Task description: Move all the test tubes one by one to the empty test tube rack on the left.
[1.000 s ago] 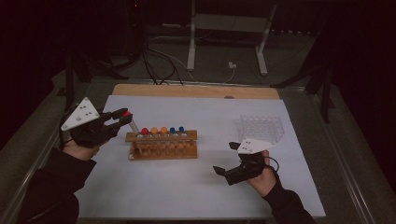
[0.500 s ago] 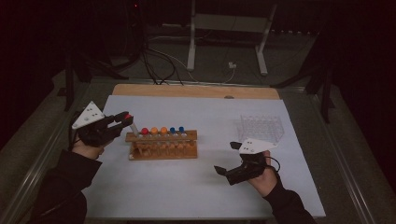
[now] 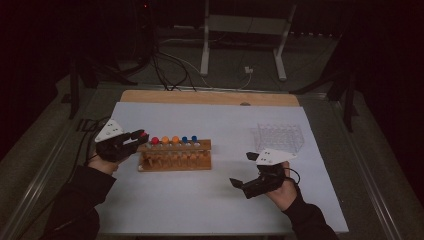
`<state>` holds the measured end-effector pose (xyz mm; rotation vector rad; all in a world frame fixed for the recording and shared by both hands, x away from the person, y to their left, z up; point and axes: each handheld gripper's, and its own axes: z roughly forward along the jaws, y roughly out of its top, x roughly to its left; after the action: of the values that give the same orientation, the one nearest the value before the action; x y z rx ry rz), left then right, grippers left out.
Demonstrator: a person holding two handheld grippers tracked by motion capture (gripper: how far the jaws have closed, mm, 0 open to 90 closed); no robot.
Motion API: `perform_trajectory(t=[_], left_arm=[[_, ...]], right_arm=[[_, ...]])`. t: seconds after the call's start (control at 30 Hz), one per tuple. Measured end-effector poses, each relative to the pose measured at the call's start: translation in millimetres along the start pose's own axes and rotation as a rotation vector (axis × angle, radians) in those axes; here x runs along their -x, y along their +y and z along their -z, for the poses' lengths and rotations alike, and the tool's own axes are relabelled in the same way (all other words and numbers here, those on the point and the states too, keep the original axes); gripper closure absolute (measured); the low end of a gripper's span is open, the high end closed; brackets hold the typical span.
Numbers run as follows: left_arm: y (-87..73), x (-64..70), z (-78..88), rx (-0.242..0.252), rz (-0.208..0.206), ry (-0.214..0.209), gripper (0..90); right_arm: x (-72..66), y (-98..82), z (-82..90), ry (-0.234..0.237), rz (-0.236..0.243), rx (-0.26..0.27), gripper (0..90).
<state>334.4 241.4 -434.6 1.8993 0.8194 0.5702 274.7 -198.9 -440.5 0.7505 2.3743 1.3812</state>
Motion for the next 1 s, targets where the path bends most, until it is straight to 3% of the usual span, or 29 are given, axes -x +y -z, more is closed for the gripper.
perform_trajectory(t=[0.33,0.57,0.63,0.73,0.87,0.93,1.0], left_arm=[[-6.8,2.0,-7.7,-0.046,-0.014,0.007,71.7],[-4.0,-0.7,-5.1,-0.066,-0.002,-0.013,68.8],[-3.0,0.0,-0.2,-0.058,-0.011,-0.022,59.3],[-2.0,3.4,11.3,-0.028,0.012,-0.026,42.8],[-3.8,13.6,25.6,-0.023,0.019,-0.037,23.9],[-5.3,20.4,32.1,-0.017,0.013,-0.068,17.6],[-7.2,26.7,37.9,-0.013,0.004,-0.124,9.5]], right_arm=[[1.1,0.3,1.9,0.002,-0.005,0.005,0.0],[1.5,0.8,3.1,0.001,-0.007,0.009,0.0],[1.6,0.6,3.5,0.001,-0.008,0.010,0.0],[1.8,0.1,4.2,-0.002,-0.005,0.013,0.0],[2.1,-1.2,4.8,-0.004,-0.004,0.014,0.0],[2.3,-2.0,5.2,-0.005,-0.002,0.016,0.0],[2.5,-3.2,5.5,-0.005,-0.006,0.016,0.0]])
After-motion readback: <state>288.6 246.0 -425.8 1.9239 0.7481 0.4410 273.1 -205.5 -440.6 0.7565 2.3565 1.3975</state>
